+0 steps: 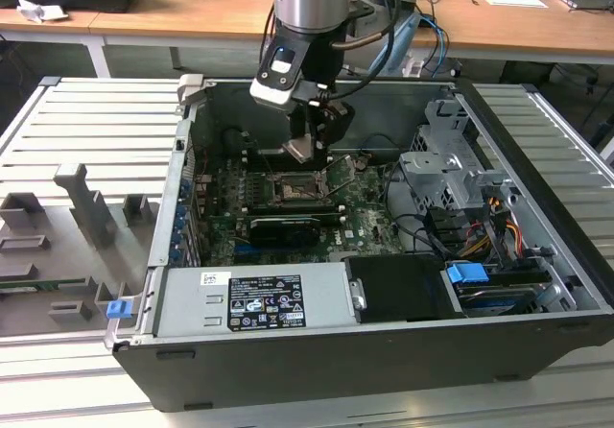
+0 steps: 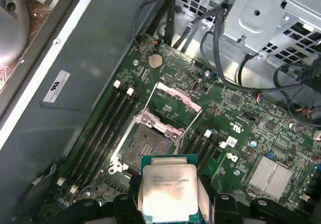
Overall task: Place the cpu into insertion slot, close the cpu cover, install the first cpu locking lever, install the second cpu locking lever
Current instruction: 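Place the cpu into insertion slot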
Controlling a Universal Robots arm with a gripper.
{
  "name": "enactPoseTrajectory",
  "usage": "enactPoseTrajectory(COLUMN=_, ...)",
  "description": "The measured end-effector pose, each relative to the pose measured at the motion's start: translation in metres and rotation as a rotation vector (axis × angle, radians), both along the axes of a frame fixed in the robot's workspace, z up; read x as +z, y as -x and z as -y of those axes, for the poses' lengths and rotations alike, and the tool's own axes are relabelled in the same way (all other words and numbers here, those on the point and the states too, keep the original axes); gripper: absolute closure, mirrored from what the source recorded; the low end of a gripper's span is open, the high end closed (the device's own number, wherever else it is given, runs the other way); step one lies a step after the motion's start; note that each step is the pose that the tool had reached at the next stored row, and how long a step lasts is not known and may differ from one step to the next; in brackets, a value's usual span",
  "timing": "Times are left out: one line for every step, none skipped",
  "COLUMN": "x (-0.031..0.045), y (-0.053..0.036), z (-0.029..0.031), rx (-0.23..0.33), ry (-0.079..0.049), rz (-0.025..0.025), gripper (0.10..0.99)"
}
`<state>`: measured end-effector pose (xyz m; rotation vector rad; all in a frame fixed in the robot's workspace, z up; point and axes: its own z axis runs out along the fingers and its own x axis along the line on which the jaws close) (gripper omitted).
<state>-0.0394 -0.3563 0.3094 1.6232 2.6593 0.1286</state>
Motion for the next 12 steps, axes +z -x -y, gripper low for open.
enactPoseTrajectory(x=-0.0004, y=0.0, z=0.0, rx=-0.039, ry=0.0, rz=0.0, gripper=0.557)
enactPoseTrajectory(x=-0.0008, y=0.0, z=0.0, rx=-0.069, ry=0.0, rz=0.0, gripper=0.557)
enactPoseTrajectory(x=-0.0011, y=0.0, z=0.0, rx=-0.087, ry=0.0, rz=0.0, gripper=0.557)
enactPoseTrajectory(x=-0.0014, y=0.0, z=0.0, rx=-0.099, ry=0.0, rz=0.0, gripper=0.557)
enactPoseTrajectory(x=-0.002, y=0.0, z=0.0, rx=-0.113, ry=0.0, rz=0.0, gripper=0.557)
enactPoseTrajectory(x=-0.0028, y=0.0, z=0.0, rx=-0.121, ry=0.0, rz=0.0001, gripper=0.557)
enactPoseTrajectory(x=-0.0033, y=0.0, z=0.0, rx=-0.123, ry=0.0, rz=0.0001, gripper=0.557)
enactPoseTrajectory(x=-0.0038, y=0.0, z=0.0, rx=-0.123, ry=0.0, rz=0.0, gripper=0.557)
enactPoseTrajectory(x=-0.0042, y=0.0, z=0.0, rx=-0.124, ry=0.0, rz=0.0, gripper=0.557)
enactPoseTrajectory(x=-0.0051, y=0.0, z=0.0, rx=-0.124, ry=0.0, rz=0.0001, gripper=0.557)
enactPoseTrajectory(x=-0.0059, y=0.0, z=0.0, rx=-0.124, ry=0.001, rz=0.0001, gripper=0.557)
enactPoseTrajectory(x=-0.0073, y=0.0, z=0.0, rx=-0.124, ry=0.003, rz=0.0002, gripper=0.557)
